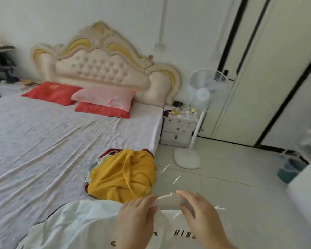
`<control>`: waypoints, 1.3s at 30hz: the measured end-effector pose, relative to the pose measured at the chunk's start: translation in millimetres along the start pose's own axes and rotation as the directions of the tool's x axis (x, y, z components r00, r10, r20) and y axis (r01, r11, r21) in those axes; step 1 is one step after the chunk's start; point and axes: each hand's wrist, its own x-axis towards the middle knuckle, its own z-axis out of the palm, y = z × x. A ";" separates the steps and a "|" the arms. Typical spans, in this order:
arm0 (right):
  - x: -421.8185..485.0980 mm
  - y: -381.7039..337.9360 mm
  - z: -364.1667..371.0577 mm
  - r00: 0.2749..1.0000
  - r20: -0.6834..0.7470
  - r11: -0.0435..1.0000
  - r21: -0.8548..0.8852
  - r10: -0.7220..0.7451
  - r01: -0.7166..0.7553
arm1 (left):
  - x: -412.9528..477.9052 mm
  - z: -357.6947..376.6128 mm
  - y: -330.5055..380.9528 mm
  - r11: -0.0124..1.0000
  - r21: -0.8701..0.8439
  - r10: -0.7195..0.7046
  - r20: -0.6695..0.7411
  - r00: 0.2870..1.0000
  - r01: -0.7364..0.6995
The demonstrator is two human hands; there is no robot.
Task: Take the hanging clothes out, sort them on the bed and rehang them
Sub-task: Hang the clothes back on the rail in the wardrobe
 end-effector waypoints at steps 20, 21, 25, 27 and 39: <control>-456.6 130.6 -411.8 0.705 -0.627 0.347 -0.614 0.332 -0.709 | -154.9 121.9 555.5 0.552 -0.806 0.714 0.324 0.621 -0.214; -477.2 129.8 -425.7 0.682 -0.650 0.311 -0.607 0.334 -0.731 | -166.9 121.3 580.2 0.510 -0.832 0.744 0.300 0.597 -0.218; -547.9 126.7 -476.3 0.588 -0.739 0.196 -0.555 0.330 -0.808 | -210.2 121.2 666.1 0.316 -0.910 0.869 0.164 0.467 -0.269; -576.1 124.5 -498.0 0.523 -0.781 0.142 -0.507 0.341 -0.850 | -228.0 123.7 703.4 0.247 -0.937 0.903 0.130 0.410 -0.248; -692.1 156.0 -621.6 0.188 -0.915 -0.177 -0.263 0.356 -0.948 | -311.5 169.0 919.8 -0.017 -0.983 0.977 -0.054 0.205 -0.180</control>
